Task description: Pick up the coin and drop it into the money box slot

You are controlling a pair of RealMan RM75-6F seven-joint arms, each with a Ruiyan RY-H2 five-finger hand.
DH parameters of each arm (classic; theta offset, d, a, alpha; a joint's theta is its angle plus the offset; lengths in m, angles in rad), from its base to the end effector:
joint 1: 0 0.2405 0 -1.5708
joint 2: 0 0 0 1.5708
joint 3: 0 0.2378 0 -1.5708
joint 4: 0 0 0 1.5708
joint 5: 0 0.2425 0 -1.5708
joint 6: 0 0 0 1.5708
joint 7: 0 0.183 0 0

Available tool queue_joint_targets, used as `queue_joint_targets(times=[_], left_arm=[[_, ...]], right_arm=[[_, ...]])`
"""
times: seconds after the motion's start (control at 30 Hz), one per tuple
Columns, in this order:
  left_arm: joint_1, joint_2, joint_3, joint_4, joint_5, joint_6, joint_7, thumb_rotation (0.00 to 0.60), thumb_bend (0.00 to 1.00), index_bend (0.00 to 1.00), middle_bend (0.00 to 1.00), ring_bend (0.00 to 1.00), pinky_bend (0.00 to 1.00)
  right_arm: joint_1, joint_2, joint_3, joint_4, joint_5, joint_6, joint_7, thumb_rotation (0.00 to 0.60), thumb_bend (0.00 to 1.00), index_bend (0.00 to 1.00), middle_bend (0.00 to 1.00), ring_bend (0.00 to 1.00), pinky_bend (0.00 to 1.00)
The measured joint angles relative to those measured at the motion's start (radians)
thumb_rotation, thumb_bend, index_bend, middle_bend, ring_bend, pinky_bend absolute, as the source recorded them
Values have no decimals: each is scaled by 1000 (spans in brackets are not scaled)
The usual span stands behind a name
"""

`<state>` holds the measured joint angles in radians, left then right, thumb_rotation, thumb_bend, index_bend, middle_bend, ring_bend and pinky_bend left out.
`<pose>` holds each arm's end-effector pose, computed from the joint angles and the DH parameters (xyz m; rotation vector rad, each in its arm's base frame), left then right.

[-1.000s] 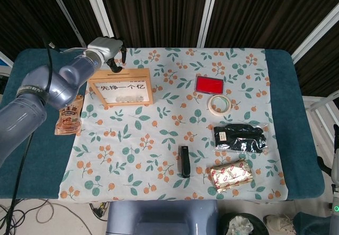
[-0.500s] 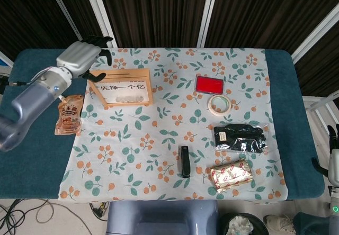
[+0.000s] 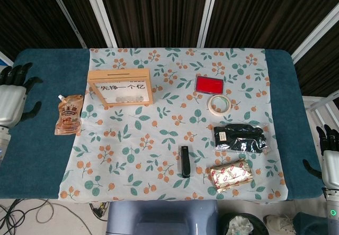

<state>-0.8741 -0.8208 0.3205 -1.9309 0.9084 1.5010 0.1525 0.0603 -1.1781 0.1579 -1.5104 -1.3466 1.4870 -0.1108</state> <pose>-0.2167 0.3352 0.1864 -1.4527 -0.7272 -0.7563 -0.3435 -0.2368 0.1462 1.2096 -0.8007 0.7667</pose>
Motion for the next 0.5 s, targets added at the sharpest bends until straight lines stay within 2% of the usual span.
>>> queue_joint_targets(times=[0.23, 0.5], left_arm=[[188, -131, -8, 27, 101, 113, 73, 600, 346, 156, 0, 0, 0], [295, -240, -39, 150, 158, 70, 57, 600, 346, 138, 0, 0, 0]], right_arm=[[-5, 16, -10, -19, -32, 18, 31, 600, 300, 0, 0, 0, 0], [-14, 31, -12, -43, -51, 43, 40, 600, 300, 0, 0, 0, 0]])
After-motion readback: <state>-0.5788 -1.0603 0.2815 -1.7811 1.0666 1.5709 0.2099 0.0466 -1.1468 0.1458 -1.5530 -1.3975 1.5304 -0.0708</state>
